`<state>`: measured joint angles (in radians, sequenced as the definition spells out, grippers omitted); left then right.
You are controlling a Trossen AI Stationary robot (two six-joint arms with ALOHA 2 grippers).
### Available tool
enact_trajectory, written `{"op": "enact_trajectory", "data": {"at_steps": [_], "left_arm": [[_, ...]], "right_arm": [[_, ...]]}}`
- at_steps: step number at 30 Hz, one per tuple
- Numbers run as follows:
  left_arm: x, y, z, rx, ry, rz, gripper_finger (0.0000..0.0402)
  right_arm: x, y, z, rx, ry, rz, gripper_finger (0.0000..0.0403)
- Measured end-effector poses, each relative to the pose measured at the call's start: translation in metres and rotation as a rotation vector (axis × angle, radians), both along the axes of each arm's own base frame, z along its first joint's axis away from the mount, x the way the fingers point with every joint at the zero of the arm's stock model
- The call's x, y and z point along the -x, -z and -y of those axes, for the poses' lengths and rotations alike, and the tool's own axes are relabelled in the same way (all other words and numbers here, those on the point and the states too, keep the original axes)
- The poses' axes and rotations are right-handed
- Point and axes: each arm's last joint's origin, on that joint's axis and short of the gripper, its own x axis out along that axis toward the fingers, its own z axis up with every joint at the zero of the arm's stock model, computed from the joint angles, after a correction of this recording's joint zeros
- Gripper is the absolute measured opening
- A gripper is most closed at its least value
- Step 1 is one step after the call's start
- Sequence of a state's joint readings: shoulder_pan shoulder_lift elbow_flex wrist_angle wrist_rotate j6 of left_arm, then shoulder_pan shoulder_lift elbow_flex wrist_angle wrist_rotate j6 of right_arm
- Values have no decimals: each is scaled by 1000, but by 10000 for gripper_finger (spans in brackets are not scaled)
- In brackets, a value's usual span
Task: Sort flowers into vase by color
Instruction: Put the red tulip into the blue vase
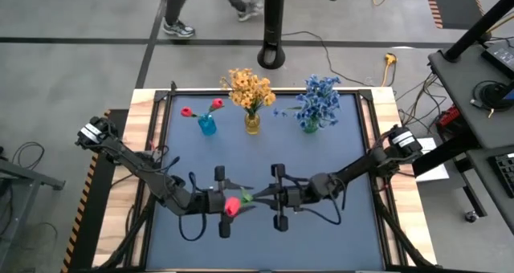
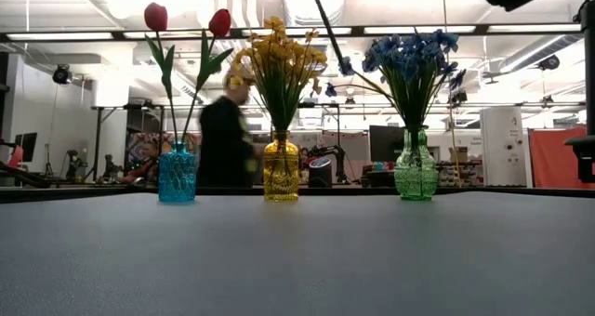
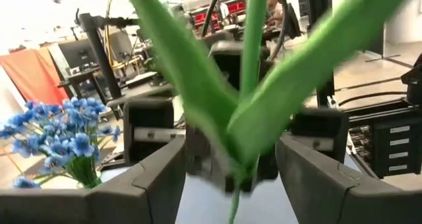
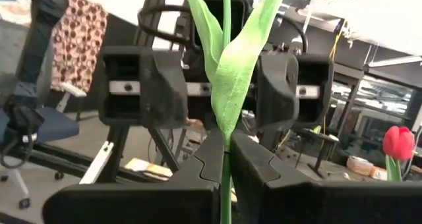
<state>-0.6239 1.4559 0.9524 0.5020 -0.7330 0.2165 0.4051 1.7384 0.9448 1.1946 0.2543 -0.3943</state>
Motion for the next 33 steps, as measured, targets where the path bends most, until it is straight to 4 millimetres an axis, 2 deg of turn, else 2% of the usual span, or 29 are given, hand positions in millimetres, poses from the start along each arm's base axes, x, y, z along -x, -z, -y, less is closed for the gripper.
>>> {"op": "enact_trajectory", "data": {"at_steps": [3, 6, 14, 16, 18, 21, 28, 33], "left_arm": [[0, 0, 0, -15, 1, -1, 198], [0, 0, 0, -16, -7, -2, 162], [0, 0, 0, -15, -18, -3, 16], [0, 0, -1, -11, -28, -2, 10], [0, 0, -1, -12, -48, -3, 20], [1, -1, -2, -9, -66, 0, 28], [4, -5, -6, -32, -152, 3, 7], [16, -23, -17, -63, -238, 20, 3]], "right_arm": [[-4, 0, 1, 7, 6, -16, 13], [-4, -1, 1, 6, 12, -15, 13], [-4, -1, 1, -1, 13, -17, 13], [-4, -1, 1, -4, 14, -18, 13], [-4, -1, 1, -7, 19, -18, 16], [-3, -4, 2, -28, 13, -23, 39], [5, -19, 4, -58, 99, -75, 142], [19, -41, 9, -72, 259, -88, 201]]}}
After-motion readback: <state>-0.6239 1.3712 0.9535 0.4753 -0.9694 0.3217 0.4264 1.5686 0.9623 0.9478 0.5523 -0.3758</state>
